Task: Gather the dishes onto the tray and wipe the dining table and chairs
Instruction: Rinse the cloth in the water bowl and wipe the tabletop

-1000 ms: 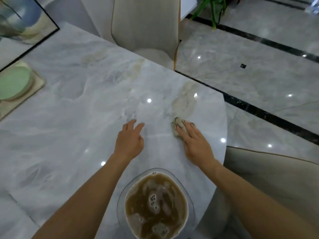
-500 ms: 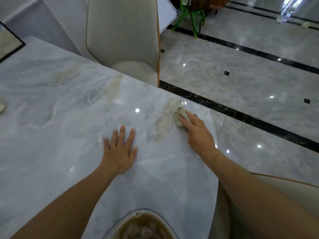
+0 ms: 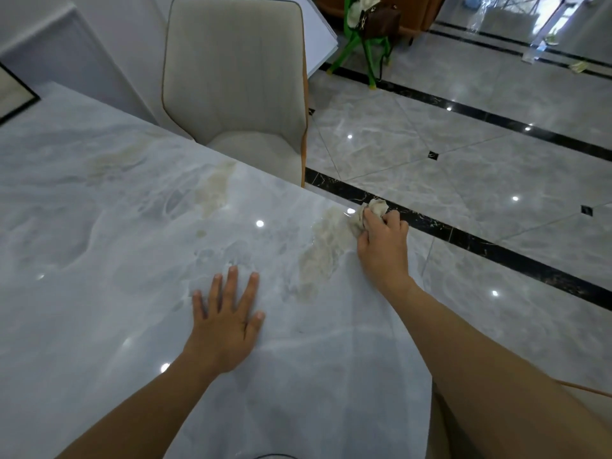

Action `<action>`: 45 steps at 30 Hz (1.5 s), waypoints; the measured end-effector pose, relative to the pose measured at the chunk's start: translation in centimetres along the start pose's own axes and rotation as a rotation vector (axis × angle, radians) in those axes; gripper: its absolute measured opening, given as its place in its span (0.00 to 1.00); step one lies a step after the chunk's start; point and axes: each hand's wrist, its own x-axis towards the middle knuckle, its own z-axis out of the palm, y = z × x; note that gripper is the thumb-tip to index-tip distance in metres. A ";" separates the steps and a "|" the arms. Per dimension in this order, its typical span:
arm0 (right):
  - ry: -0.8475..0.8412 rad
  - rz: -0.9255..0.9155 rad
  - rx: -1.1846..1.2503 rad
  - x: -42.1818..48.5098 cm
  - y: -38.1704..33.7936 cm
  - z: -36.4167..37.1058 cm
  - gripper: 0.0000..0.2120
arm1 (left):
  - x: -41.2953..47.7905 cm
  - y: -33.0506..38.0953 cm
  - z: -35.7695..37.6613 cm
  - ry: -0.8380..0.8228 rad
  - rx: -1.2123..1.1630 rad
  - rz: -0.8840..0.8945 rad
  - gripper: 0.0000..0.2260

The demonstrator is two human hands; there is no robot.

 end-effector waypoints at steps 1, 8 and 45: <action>-0.012 -0.008 0.015 0.6 -0.2 0.0 0.22 | 0.0 0.0 0.0 0.003 -0.003 0.002 0.32; -0.156 -0.220 0.058 3.4 -2.0 1.5 0.26 | 0.0 0.0 0.0 0.013 -0.003 0.015 0.32; -0.923 0.265 0.367 1.1 -6.0 -5.9 0.08 | -0.2 0.2 -0.5 -0.020 0.003 0.007 0.35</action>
